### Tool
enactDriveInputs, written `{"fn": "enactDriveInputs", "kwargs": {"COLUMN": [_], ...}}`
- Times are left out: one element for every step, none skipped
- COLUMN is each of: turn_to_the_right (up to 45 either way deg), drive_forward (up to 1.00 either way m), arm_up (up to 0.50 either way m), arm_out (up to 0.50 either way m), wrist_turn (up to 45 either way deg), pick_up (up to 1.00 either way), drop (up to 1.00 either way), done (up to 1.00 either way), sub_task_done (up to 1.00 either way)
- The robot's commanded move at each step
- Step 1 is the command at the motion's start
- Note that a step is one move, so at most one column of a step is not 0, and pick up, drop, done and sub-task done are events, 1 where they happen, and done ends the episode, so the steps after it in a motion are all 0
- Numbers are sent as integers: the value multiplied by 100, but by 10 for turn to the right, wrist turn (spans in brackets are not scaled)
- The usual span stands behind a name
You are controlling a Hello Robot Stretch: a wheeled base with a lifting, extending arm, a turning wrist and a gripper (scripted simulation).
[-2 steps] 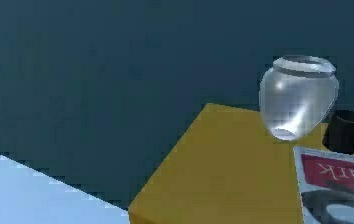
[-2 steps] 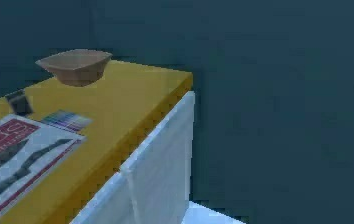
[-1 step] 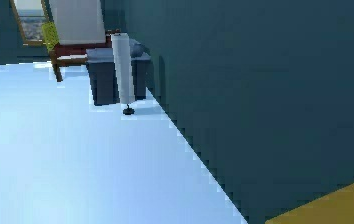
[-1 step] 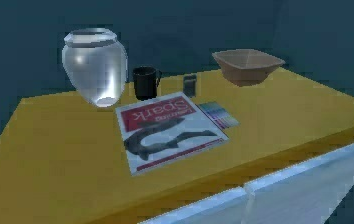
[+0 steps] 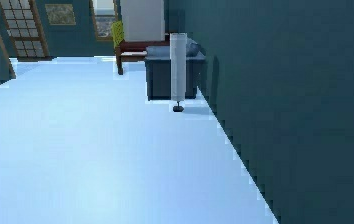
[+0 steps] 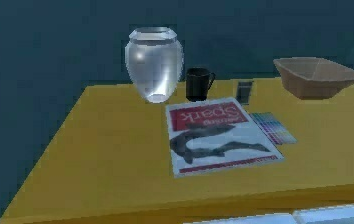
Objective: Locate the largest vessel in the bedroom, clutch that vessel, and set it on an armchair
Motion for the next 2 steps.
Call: {"fn": "enactDriveInputs", "kwargs": {"turn_to_the_right": [0,0], "drive_forward": [0,0], "arm_up": [50,38], "arm_out": [0,0], "wrist_turn": [0,0], "pick_up": [0,0], "drop": [0,0], "done": [0,0], "sub_task_done": [0,0]}}
